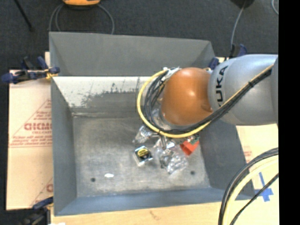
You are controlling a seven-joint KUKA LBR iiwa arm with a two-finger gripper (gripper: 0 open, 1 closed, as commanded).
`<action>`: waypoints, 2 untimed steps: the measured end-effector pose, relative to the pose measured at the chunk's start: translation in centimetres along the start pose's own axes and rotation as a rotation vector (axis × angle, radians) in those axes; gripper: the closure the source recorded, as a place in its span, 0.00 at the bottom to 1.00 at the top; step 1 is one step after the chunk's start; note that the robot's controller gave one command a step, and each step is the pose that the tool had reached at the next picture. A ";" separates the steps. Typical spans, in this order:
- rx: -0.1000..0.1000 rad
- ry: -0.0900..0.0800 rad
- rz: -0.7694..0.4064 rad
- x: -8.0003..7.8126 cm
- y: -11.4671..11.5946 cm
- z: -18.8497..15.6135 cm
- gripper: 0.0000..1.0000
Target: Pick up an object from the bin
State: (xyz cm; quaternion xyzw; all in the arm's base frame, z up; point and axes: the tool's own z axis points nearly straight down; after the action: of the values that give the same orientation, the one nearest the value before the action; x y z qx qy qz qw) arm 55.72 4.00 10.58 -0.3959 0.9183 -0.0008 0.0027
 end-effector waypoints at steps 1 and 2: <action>0.001 -0.003 -0.106 0.1 -0.3 3.2 0.00; -0.002 -0.001 -0.101 0.0 -0.4 3.0 0.00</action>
Offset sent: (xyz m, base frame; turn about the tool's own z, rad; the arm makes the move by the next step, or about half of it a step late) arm -0.0016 -0.0032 -0.0358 -0.1088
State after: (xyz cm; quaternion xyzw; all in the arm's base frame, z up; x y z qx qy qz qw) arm 56.02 3.76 7.54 -0.4417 0.8971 0.0000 0.0027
